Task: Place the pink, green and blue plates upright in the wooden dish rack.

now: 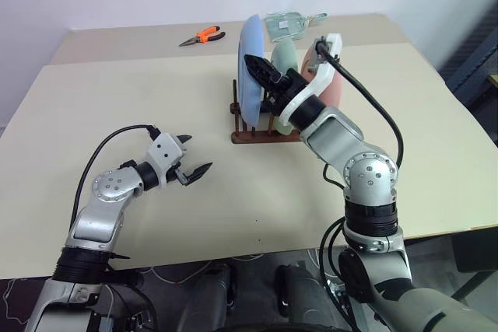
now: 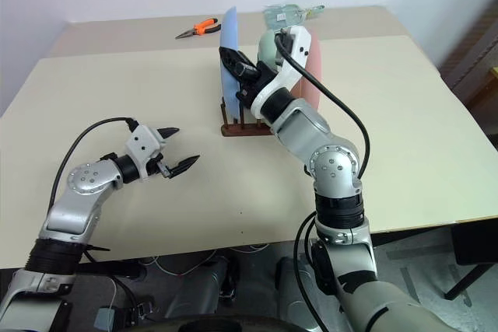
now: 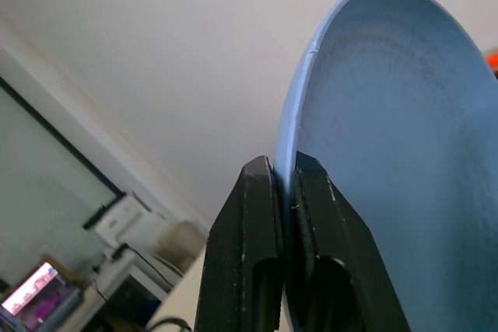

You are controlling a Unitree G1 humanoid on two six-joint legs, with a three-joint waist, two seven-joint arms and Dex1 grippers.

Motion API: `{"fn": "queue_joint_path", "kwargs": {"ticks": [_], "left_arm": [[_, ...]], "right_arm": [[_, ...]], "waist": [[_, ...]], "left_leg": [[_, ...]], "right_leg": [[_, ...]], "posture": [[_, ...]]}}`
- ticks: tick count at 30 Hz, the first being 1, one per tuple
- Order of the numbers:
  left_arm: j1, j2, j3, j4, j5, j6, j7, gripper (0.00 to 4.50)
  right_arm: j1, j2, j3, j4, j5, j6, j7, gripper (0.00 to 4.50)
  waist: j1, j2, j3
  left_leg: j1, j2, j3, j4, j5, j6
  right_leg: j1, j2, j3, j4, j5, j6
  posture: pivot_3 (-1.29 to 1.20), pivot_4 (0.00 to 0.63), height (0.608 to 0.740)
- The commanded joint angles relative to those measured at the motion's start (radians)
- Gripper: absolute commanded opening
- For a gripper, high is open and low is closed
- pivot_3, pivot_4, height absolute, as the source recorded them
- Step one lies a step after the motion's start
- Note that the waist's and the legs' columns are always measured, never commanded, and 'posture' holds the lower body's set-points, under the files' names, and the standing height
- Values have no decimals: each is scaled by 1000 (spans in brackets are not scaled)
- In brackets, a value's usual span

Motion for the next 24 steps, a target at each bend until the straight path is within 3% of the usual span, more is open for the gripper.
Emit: {"fn": "queue_joint_path", "kwargs": {"ticks": [1,4,9,13,18,24], "left_arm": [[-16,-6,-6,-21,2,-15,-4,4500],[-16,-11,-11,-22,6,-14,-6,4500],[-7,-12,-11,-29,8,-13,-6,4500],[4,-15,-13,-42,8,-9,0,4500],[19,-16,-11,-59,7,-2,7,4500],[38,-1,17,-64,2,1,19,4500]], "right_arm": [[-61,19,-10,17,-34,3,2,343],[-80,23,-15,40,-63,12,6,1523],[-92,-16,24,13,-162,27,55,4000],[-107,-131,92,-80,-279,10,191,4000],[-98,-318,76,-230,-346,-3,363,4000],[138,-636,-184,-402,-218,45,611,4000]], "waist": [[0,0,0],[0,0,0],[0,0,0],[1,0,0],[3,0,0],[21,-1,0]], "left_leg": [[0,0,0,0,0,0],[0,0,0,0,0,0],[0,0,0,0,0,0],[0,0,0,0,0,0],[-1,0,0,0,0,0],[-2,0,0,1,0,1]], "right_leg": [[0,0,0,0,0,0],[0,0,0,0,0,0],[-1,0,0,0,0,0],[-1,0,0,0,0,0],[-1,0,0,0,0,0],[1,-2,-1,-3,-1,-2]], "posture": [[0,150,719],[0,150,719],[0,150,719],[0,150,719],[0,150,719],[0,150,719]]}}
